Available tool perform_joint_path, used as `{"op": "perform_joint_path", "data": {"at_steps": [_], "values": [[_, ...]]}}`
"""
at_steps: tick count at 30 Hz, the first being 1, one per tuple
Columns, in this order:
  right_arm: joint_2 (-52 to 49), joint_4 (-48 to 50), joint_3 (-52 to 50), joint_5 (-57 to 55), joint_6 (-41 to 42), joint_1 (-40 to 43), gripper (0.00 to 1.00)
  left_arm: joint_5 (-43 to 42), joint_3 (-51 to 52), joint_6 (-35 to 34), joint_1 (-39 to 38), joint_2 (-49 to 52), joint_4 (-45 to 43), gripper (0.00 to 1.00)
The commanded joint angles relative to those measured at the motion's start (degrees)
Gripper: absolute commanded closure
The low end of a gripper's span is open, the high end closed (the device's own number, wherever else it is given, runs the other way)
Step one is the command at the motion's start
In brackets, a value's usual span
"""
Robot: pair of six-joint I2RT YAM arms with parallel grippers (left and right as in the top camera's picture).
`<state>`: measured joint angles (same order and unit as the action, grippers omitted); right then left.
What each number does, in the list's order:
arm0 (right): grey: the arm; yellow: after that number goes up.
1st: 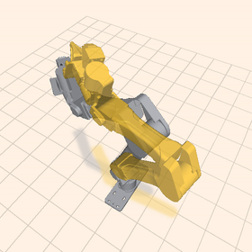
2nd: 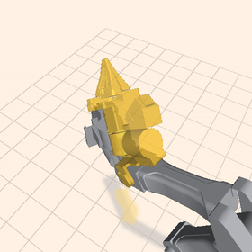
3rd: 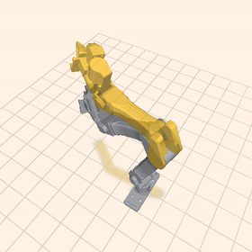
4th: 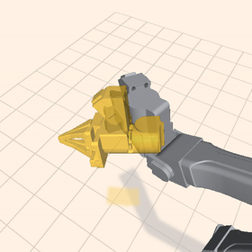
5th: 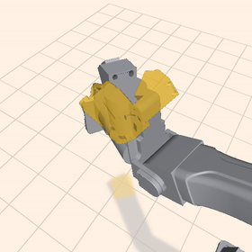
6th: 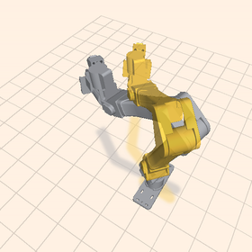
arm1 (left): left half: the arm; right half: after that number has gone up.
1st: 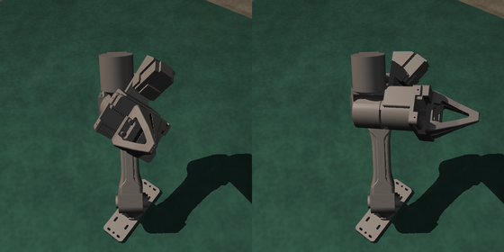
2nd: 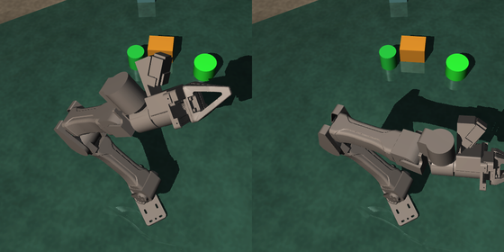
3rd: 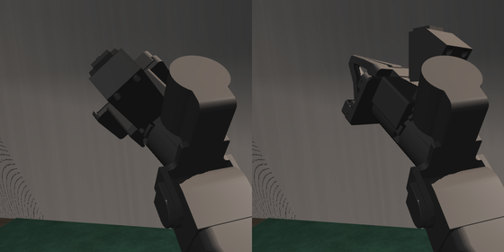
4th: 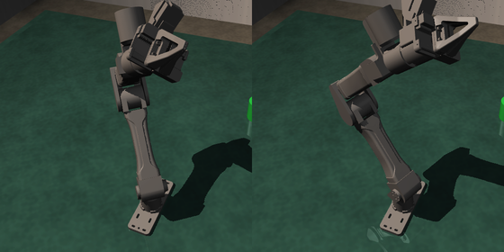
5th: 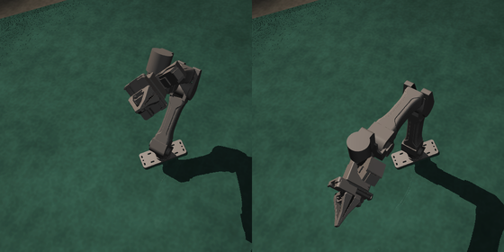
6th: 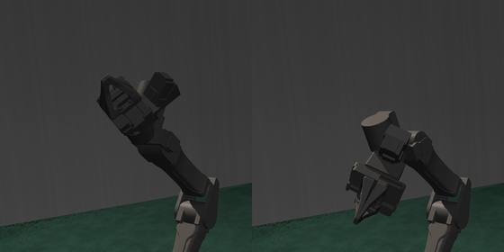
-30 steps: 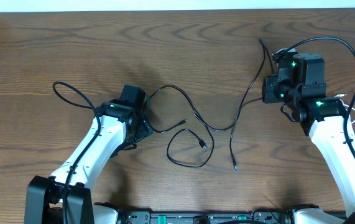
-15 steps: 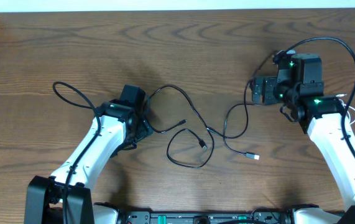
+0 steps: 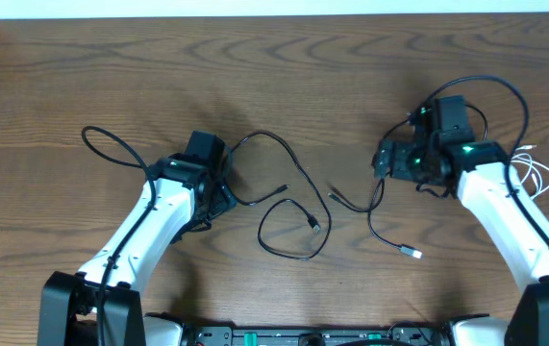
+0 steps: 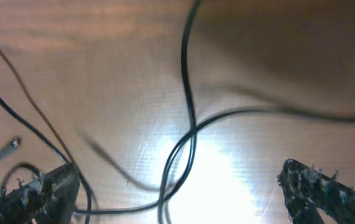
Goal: Untangle cables
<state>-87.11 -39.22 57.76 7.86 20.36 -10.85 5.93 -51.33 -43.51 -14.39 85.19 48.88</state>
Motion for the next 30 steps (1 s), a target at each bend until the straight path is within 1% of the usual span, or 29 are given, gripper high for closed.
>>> {"op": "perform_joint_path", "data": {"at_steps": [1,5,13,15,21,26,27,30], "values": [[-1.97,-1.92,0.46,0.22,4.00,-2.27,0.01,0.57,-0.22,-0.31,0.24,0.66,0.15,0.02],[-3.96,-2.86,0.42,0.22,7.39,-5.22,0.01,0.57,-0.22,-0.31,0.24,0.66,0.13,0.02],[-8.31,-2.54,0.26,0.20,9.01,-9.25,0.01,0.57,-0.22,-0.31,0.24,0.66,0.13,0.02],[-9.81,-2.64,0.26,0.22,10.10,-9.79,0.01,0.57,-0.22,-0.31,0.24,0.66,0.15,0.02],[-15.72,-3.02,0.24,0.22,18.01,-10.25,0.01,0.59,-0.22,-0.31,0.24,0.66,0.15,0.02],[-20.59,-2.21,0.24,0.20,19.06,-10.25,0.01,0.59,-0.22,-0.31,0.24,0.66,0.15,0.02],[-21.31,-1.73,0.24,0.22,19.06,-10.25,0.04,0.57,-0.22,-0.31,0.24,0.66,0.15,0.02],[-22.64,-0.70,0.24,0.79,18.95,-10.19,0.38,0.59,-0.22,-0.31,0.24,0.66,0.15,0.02]]}}
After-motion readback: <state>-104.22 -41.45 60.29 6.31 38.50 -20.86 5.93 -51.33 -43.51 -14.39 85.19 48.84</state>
